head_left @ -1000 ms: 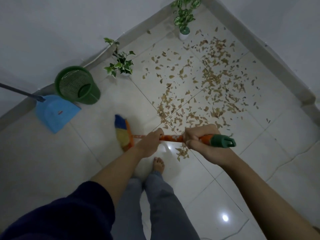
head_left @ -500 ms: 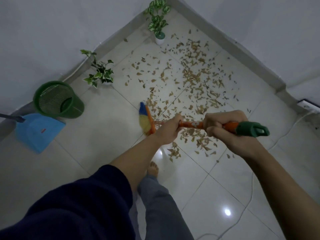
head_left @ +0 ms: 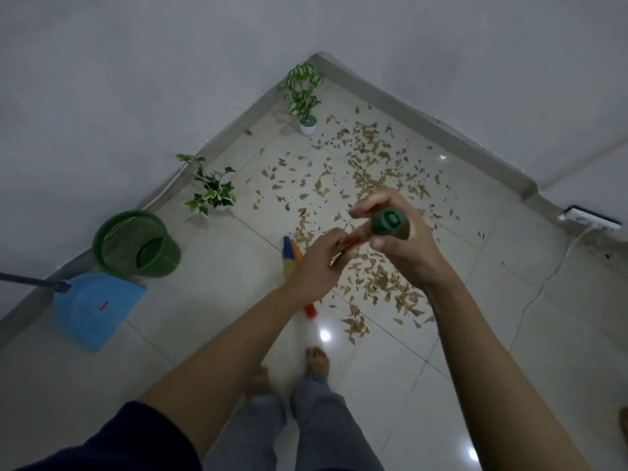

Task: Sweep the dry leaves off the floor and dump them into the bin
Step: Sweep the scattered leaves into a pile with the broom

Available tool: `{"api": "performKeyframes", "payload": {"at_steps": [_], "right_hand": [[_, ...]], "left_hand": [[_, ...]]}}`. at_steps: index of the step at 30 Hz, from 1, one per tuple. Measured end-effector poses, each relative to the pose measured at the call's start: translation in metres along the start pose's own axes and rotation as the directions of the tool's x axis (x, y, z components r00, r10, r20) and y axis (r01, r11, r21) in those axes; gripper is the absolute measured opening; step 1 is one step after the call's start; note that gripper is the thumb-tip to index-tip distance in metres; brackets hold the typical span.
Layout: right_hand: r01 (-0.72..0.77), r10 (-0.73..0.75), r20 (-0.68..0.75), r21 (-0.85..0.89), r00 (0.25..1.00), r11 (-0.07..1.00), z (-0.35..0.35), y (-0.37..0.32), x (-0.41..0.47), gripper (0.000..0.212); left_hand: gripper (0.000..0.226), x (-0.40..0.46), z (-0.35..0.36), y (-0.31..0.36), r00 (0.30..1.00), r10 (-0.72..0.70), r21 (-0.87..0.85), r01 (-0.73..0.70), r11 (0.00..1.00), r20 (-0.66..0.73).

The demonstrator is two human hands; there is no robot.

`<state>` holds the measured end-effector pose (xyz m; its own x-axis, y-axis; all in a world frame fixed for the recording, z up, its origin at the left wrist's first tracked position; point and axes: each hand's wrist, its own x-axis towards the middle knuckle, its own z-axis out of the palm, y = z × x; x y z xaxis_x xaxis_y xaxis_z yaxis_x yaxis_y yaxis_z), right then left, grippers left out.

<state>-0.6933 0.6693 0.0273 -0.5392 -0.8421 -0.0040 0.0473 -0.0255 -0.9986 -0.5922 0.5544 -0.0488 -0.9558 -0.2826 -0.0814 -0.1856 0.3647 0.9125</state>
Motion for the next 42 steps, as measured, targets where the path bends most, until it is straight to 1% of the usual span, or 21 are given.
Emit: {"api": "performKeyframes", "payload": {"at_steps": [1,2,3,4,5,6,8,11,13,14,15,17,20,23,27,29,31,33,36,38,42], "right_hand": [[-0.012,0.017,-0.047,0.107,0.999,0.994,0.006,0.006,-0.002,0.053],[-0.028,0.052,-0.12,0.192,0.991,0.981,0.013,0.017,-0.004,0.051],[-0.057,0.104,-0.2,0.227,0.974,0.972,0.02,0.03,-0.005,0.044],[-0.105,0.15,-0.279,0.172,0.948,0.979,0.028,0.044,-0.006,0.035],[-0.177,0.181,-0.326,0.043,0.928,0.983,0.039,0.057,-0.006,0.027],[-0.244,0.2,-0.334,-0.095,0.921,0.965,0.052,0.07,-0.004,0.025],[-0.323,0.243,-0.289,-0.274,0.926,0.906,0.083,0.089,0.005,0.031],[-0.274,0.221,-0.163,-0.494,0.962,0.825,0.126,0.11,0.029,0.044],[-0.235,0.215,-0.103,-0.572,0.971,0.786,0.15,0.127,0.05,0.031],[-0.246,0.225,-0.11,-0.583,0.968,0.774,0.162,0.13,0.057,0.022],[-0.262,0.232,-0.128,-0.578,0.964,0.773,0.173,0.13,0.063,0.018],[-0.263,0.231,-0.13,-0.572,0.964,0.777,0.192,0.124,0.069,0.018],[-0.244,0.217,-0.113,-0.514,0.97,0.822,0.211,0.108,0.067,0.019],[-0.165,0.116,-0.135,-0.455,0.984,0.875,0.221,0.085,0.058,0.024],[-0.081,0.009,-0.15,-0.478,0.989,0.875,0.212,0.057,0.034,0.036],[-0.086,-0.01,-0.186,-0.497,0.982,0.863,0.201,0.049,0.019,0.04],[-0.138,0.006,-0.259,-0.493,0.966,0.859,0.186,0.052,0.0,0.041],[-0.232,0.065,-0.345,-0.469,0.936,0.852,0.169,0.061,-0.025,0.041],[-0.349,0.158,-0.426,-0.419,0.891,0.838,0.147,0.081,-0.067,0.034],[-0.44,0.241,-0.488,-0.348,0.839,0.827,0.134,0.098,-0.093,0.031],[-0.578,0.393,-0.572,-0.181,0.72,0.795,0.115,0.138,-0.13,0.036]], "left_hand": [[0.016,-0.005,-0.011,-0.001,1.0,-0.022,-0.013,0.022,1.0,-0.021],[0.012,-0.01,-0.021,-0.003,0.998,-0.031,-0.035,0.029,0.999,-0.046],[0.009,-0.015,-0.032,-0.002,0.998,-0.032,-0.041,0.029,0.999,-0.058],[0.006,-0.022,-0.044,-0.002,0.997,-0.032,-0.036,0.029,0.999,-0.07],[0.003,-0.028,-0.055,-0.003,0.996,-0.031,-0.035,0.028,0.999,-0.087],[0.002,-0.034,-0.067,-0.004,0.994,-0.029,-0.034,0.025,0.999,-0.109],[0.005,-0.045,-0.087,-0.007,0.986,-0.019,-0.038,0.012,0.999,-0.168],[0.005,-0.062,-0.115,-0.006,0.963,-0.005,-0.107,-0.025,0.994,-0.27],[0.008,-0.074,-0.135,0.0,0.939,0.015,-0.186,-0.084,0.979,-0.345],[0.011,-0.08,-0.144,0.004,0.922,0.04,-0.216,-0.132,0.967,-0.385],[0.014,-0.087,-0.154,0.008,0.908,0.064,-0.235,-0.174,0.956,-0.414],[0.014,-0.097,-0.174,0.016,0.901,0.084,-0.269,-0.215,0.939,-0.426],[0.007,-0.105,-0.203,0.027,0.932,0.096,-0.333,-0.22,0.917,-0.35],[0.013,-0.107,-0.228,0.048,0.942,0.178,-0.363,-0.278,0.89,-0.284],[0.01,-0.099,-0.238,0.071,0.917,0.318,-0.443,-0.396,0.804,-0.241],[0.006,-0.089,-0.23,0.075,0.918,0.333,-0.534,-0.397,0.747,-0.216],[0.008,-0.078,-0.213,0.076,0.931,0.325,-0.619,-0.354,0.701,-0.164],[0.007,-0.069,-0.191,0.073,0.944,0.321,-0.67,-0.285,0.685,-0.073],[0.005,-0.06,-0.152,0.064,0.937,0.324,-0.682,-0.153,0.715,0.13],[0.007,-0.056,-0.122,0.057,0.925,0.297,-0.677,-0.062,0.733,0.238],[0.021,-0.056,-0.06,0.039,0.914,0.198,-0.578,0.047,0.815,0.353]]}}
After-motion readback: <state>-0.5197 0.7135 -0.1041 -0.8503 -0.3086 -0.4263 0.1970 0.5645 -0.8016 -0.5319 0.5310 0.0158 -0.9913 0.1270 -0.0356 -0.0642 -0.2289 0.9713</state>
